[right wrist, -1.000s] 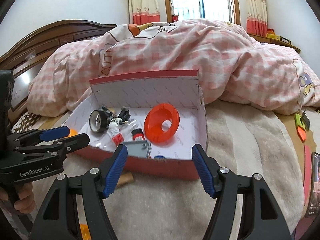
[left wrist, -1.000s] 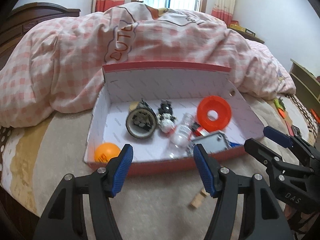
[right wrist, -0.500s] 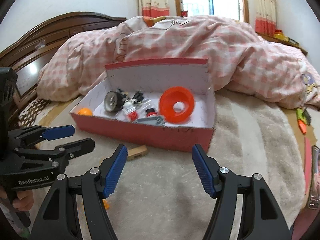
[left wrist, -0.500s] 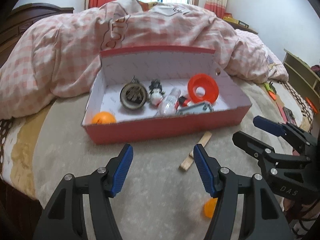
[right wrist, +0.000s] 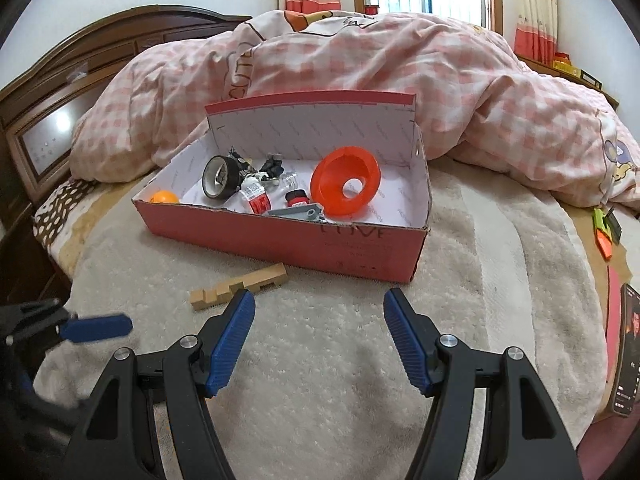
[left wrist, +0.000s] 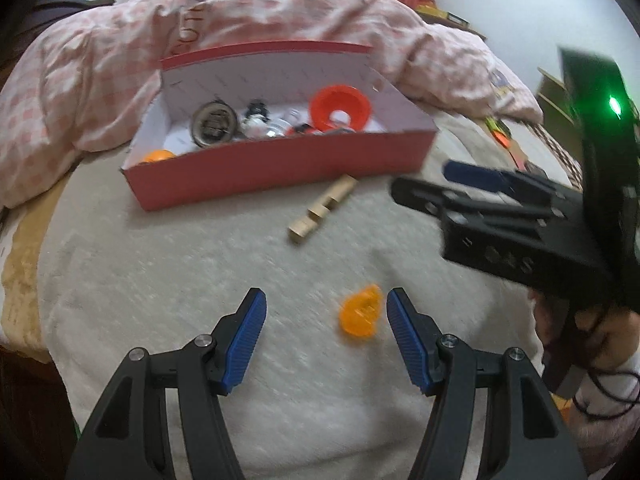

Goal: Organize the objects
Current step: 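Withdraw both tools from the shoebox toward the remaining items, then grasp the orange translucent piece with the left tool while the right tool grasps the wooden block, then lift and carry the orange piece and wooden block over the shoebox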

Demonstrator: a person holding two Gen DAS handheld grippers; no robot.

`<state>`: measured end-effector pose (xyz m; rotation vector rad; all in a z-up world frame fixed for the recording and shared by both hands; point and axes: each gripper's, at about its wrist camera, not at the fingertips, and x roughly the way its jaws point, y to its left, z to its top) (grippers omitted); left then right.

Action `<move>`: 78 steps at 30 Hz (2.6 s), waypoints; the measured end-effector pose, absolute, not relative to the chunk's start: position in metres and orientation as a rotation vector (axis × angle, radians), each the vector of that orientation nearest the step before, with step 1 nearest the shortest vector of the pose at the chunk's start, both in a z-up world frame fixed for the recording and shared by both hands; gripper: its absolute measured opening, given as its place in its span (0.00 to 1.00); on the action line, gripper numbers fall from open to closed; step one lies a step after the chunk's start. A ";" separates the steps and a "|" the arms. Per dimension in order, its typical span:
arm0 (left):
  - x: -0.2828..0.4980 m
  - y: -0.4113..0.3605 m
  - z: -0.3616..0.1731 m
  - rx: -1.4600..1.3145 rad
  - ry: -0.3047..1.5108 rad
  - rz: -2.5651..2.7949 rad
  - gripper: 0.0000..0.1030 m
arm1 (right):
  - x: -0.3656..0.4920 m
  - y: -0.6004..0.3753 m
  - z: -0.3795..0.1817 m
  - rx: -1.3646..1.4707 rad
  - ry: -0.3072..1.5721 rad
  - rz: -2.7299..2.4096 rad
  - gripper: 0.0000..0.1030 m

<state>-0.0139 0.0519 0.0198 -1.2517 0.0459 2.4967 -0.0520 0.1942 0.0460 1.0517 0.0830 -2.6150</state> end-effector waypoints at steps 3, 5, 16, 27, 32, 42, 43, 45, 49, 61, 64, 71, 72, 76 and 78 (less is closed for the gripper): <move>-0.009 0.062 0.013 -1.264 0.100 2.495 0.61 | -0.051 0.196 0.045 1.056 0.069 -2.612 0.66; -0.009 0.065 0.009 -1.269 0.112 2.496 0.61 | -0.050 0.198 0.045 1.058 0.064 -2.613 0.66; -0.008 0.067 0.005 -1.227 0.136 2.506 0.20 | -0.047 0.199 0.042 1.072 0.050 -2.607 0.67; -0.030 0.014 0.006 -1.305 -0.001 2.653 0.20 | -0.053 0.166 0.028 1.103 0.125 -2.458 0.82; -0.034 -0.003 0.004 -1.321 -0.055 2.688 0.20 | -0.065 0.145 0.026 1.089 0.218 -2.398 0.84; -0.036 -0.005 0.001 -1.318 -0.082 2.685 0.20 | -0.092 0.123 0.019 1.123 0.301 -2.299 0.84; -0.036 -0.005 0.001 -1.317 -0.086 2.685 0.20 | -0.095 0.120 0.016 1.145 0.314 -2.279 0.84; -0.036 -0.006 0.001 -1.316 -0.093 2.683 0.20 | -0.095 0.117 0.012 1.154 0.342 -2.271 0.85; -0.036 -0.006 0.001 -1.314 -0.090 2.685 0.20 | -0.093 0.113 0.010 1.135 0.396 -2.268 0.88; -0.036 -0.006 0.002 -1.306 -0.090 2.684 0.20 | -0.089 0.126 0.014 1.140 0.284 -2.346 0.76; -0.036 -0.005 0.002 -1.305 -0.086 2.685 0.20 | -0.082 0.133 0.017 1.132 0.249 -2.371 0.76; -0.037 -0.005 0.008 -1.286 -0.104 2.681 0.20 | -0.058 0.156 0.029 1.103 0.127 -2.422 0.76; -0.037 -0.005 0.010 -1.278 -0.104 2.683 0.20 | -0.055 0.159 0.030 1.101 0.110 -2.432 0.76; -0.038 -0.003 0.017 -1.255 -0.097 2.684 0.20 | -0.045 0.177 0.034 1.098 0.025 -2.468 0.76; -0.039 -0.002 0.019 -1.243 -0.093 2.686 0.20 | -0.042 0.181 0.037 1.090 0.008 -2.483 0.76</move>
